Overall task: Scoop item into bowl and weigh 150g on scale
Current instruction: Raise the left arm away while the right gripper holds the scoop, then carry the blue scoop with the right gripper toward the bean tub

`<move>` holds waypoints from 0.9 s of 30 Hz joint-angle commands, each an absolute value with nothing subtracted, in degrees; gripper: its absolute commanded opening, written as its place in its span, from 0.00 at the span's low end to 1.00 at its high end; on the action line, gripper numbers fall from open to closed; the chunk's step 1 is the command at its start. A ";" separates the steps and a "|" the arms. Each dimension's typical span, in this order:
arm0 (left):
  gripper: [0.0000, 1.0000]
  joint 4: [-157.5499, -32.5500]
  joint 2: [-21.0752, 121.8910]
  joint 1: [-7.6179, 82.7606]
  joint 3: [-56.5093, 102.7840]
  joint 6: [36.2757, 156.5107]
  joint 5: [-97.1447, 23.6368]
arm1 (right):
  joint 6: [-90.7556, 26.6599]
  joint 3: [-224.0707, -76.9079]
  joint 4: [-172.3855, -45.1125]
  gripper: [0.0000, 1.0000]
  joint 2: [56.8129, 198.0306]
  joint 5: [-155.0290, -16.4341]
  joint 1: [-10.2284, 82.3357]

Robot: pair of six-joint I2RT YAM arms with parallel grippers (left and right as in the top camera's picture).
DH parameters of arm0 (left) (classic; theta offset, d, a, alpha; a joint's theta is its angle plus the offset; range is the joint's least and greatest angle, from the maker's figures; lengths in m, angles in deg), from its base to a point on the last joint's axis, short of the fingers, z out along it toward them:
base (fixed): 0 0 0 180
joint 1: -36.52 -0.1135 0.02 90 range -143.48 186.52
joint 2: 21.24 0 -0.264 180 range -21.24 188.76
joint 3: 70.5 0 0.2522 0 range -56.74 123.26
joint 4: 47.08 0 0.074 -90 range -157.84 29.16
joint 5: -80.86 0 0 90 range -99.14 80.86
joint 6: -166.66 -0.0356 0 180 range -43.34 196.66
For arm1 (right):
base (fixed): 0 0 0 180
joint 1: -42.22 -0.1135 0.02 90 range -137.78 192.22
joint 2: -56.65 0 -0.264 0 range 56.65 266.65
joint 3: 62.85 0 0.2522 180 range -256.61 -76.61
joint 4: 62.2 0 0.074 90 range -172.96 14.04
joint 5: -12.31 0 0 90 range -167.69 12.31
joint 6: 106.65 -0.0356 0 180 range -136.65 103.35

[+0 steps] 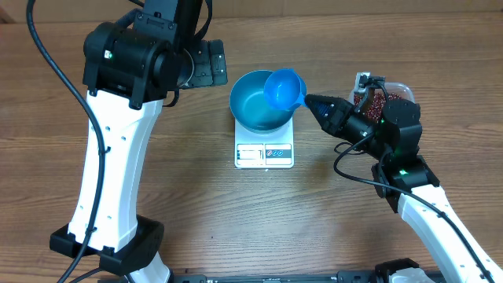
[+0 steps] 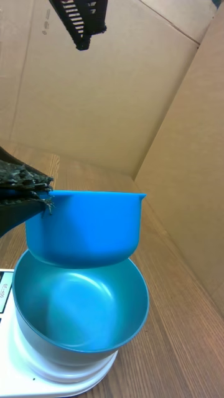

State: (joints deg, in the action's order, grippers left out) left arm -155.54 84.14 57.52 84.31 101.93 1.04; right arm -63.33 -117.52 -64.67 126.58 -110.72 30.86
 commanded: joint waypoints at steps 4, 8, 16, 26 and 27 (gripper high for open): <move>0.99 -155.30 84.12 57.43 85.17 101.06 2.17 | -62.80 -118.76 -64.35 0.04 125.71 -111.88 30.64; 0.99 -155.32 84.12 57.43 85.17 101.04 2.17 | -62.82 -118.76 -64.32 0.04 125.71 -112.08 30.64; 1.00 -155.32 84.12 57.43 85.17 101.06 2.17 | -62.49 -118.76 -66.10 0.04 125.71 -112.47 30.60; 1.00 -155.32 84.12 57.43 85.17 101.04 2.17 | -61.10 -118.76 -65.37 0.04 125.71 -112.23 30.60; 1.00 -155.30 84.12 57.43 85.17 101.06 2.17 | -61.05 -118.76 -65.44 0.04 125.71 -112.23 30.64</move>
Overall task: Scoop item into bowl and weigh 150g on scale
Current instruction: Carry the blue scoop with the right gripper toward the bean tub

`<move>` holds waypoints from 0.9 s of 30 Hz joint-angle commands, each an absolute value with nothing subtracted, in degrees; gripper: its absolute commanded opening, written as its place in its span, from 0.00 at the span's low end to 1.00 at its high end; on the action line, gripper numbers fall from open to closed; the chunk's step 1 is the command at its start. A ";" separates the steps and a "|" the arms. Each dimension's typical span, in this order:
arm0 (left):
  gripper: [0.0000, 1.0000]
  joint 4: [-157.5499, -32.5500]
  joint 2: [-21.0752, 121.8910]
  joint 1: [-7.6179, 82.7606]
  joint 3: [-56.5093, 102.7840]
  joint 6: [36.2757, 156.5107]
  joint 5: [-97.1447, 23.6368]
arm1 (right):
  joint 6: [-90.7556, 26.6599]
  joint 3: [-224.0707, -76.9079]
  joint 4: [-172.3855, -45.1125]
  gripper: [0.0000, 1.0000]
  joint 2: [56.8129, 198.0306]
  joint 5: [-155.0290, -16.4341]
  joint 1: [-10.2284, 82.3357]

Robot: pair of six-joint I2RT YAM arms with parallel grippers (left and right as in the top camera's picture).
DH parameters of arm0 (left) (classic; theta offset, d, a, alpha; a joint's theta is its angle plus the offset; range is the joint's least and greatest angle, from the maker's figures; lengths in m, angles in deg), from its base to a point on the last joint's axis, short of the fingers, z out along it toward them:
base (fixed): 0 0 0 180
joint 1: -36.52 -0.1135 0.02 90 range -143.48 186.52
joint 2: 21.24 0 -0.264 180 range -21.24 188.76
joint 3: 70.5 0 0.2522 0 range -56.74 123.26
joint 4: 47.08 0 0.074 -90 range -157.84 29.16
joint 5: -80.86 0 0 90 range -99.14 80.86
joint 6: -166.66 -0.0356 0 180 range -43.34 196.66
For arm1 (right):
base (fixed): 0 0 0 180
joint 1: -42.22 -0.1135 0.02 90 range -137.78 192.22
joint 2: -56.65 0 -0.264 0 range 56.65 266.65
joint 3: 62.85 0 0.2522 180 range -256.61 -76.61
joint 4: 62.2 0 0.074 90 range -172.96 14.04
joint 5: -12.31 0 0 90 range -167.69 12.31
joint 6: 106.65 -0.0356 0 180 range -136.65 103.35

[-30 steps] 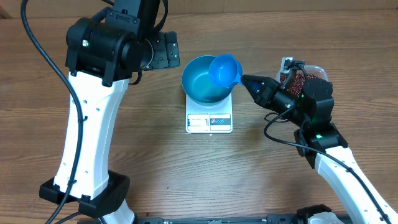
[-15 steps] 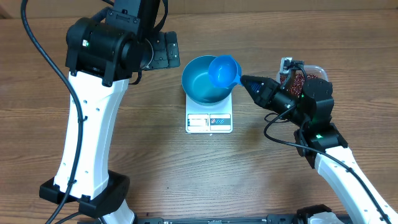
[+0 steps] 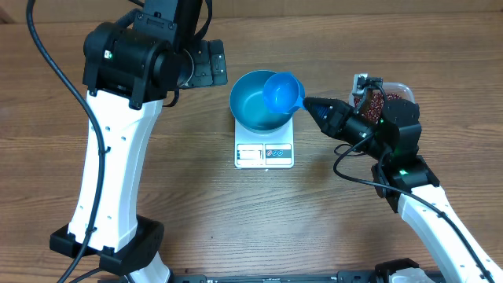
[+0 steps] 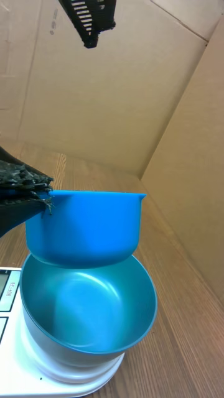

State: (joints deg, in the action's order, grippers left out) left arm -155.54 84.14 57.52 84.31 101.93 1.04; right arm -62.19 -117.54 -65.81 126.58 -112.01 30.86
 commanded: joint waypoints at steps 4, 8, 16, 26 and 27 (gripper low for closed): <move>0.99 -155.32 84.12 57.43 85.17 101.04 2.17 | -61.05 -118.76 -65.61 0.04 125.71 -111.77 30.67; 1.00 -155.32 84.12 57.43 85.17 101.06 2.17 | -61.10 -118.76 -65.57 0.04 125.71 -111.58 30.67; 1.00 -155.32 84.12 57.43 85.17 101.04 2.17 | -61.12 -118.76 -65.88 0.04 125.71 -111.18 30.67; 1.00 -155.32 84.12 57.43 85.17 101.04 2.20 | -59.63 -118.76 -65.94 0.04 125.71 -110.55 30.67; 1.00 -155.32 84.12 57.43 85.17 101.04 2.17 | -59.63 -118.76 -65.94 0.04 125.71 -110.57 30.67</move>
